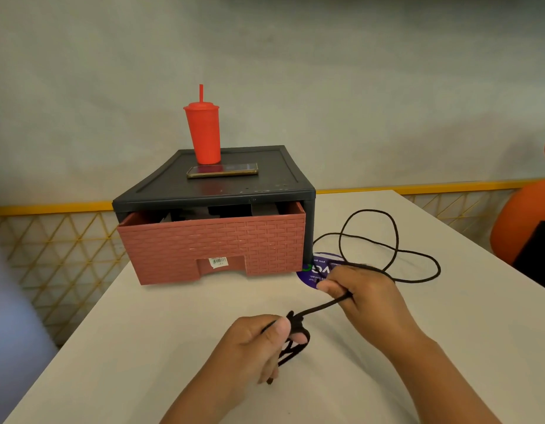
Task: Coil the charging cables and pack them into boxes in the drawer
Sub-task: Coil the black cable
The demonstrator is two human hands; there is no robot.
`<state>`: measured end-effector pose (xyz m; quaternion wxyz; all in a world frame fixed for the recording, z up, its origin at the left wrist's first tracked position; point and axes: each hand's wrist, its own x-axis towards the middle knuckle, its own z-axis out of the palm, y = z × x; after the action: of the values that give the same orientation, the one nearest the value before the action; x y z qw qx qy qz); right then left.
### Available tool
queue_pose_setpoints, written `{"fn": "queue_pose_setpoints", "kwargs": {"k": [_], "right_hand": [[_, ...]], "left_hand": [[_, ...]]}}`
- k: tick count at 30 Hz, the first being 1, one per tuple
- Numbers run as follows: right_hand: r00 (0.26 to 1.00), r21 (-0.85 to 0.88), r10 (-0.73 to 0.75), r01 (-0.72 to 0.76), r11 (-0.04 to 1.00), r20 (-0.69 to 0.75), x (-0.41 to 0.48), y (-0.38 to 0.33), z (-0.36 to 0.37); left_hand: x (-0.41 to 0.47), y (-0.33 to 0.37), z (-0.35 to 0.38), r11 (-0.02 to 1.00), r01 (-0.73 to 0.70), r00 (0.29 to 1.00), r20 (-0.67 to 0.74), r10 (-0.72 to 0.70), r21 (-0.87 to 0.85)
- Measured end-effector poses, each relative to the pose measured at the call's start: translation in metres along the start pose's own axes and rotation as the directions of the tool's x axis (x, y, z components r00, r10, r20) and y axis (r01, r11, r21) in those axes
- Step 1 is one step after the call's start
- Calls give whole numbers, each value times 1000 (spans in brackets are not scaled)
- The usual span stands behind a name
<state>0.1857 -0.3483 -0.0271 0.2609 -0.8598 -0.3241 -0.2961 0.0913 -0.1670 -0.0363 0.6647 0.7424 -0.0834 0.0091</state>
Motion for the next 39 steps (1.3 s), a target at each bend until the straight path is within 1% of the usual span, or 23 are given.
{"fn": "queue_pose_setpoints", "kwargs": {"k": [3,6,7,8,9,11,13,17,20,21,23,24,26,27,28,29,30,32,33,35,37,38,39], "right_hand": [[978,177,111,-143,974,176,0,1,5],[932,290,202,-292,911,301,1,0,3],[920,318,243,-340,885,309,0,2,1],[904,348,288,-392,851,316,0,5,0],[887,368,329,-438,820,323,-1,9,-1],[858,357,389,-498,790,336,-3,18,-2],[852,329,405,-506,797,330,-4,25,-1],[860,253,352,-458,852,369,-7,27,10],[869,255,279,-402,880,409,-8,24,15],[876,276,245,-378,884,414,-9,20,16],[864,260,218,-362,895,454,-8,13,18],[842,223,208,-356,907,498,-7,9,20],[785,149,174,-320,936,595,-7,2,24],[753,122,154,-297,947,640,-7,-3,25],[720,112,132,-281,953,681,-7,-8,26],[691,118,104,-266,957,716,-7,-13,27],[665,132,74,-254,958,743,-7,-19,27],[633,179,13,-239,954,774,-7,-31,24],[624,204,-7,-244,948,782,-7,-36,22],[615,228,-18,-265,937,788,-7,-43,18],[625,254,-40,-258,932,780,-6,-48,13],[636,273,-59,-245,930,770,-6,-50,10],[650,293,-74,-236,927,756,-5,-51,6]], "left_hand": [[-2,3,-6,968,9,998,-54,-24,-251],[-4,6,-13,859,-5,997,-67,-35,-513],[-2,3,-19,794,-10,998,-51,-27,-608],[0,-1,-25,707,-24,1000,-11,23,-707],[2,-5,-30,607,-34,991,51,122,-794],[8,-6,-39,393,16,935,153,320,-919],[3,-14,-48,331,-22,946,88,313,-943],[-1,-29,-74,257,-147,947,-60,316,-955],[-6,-35,-92,230,-232,964,-191,185,-945],[-7,-37,-100,217,-249,962,-215,167,-944],[-9,-40,-111,256,-323,946,-310,92,-911],[-10,-37,-114,297,-363,930,-365,48,-883],[-6,-25,-111,366,-447,887,-458,61,-816],[1,-21,-109,373,-507,856,-506,110,-777],[3,-21,-105,375,-554,822,-559,109,-743],[3,-20,-105,344,-570,811,-579,86,-746],[3,-16,-102,384,-587,791,-606,82,-713],[5,-14,-93,505,-595,768,-627,128,-626],[7,-13,-87,567,-583,759,-639,124,-582],[12,-13,-77,741,-507,747,-653,123,-440],[15,-14,-67,898,-381,751,-641,161,-220],[15,-15,-62,952,-294,770,-612,181,-87],[15,-18,-57,978,-202,797,-573,192,47]]}}
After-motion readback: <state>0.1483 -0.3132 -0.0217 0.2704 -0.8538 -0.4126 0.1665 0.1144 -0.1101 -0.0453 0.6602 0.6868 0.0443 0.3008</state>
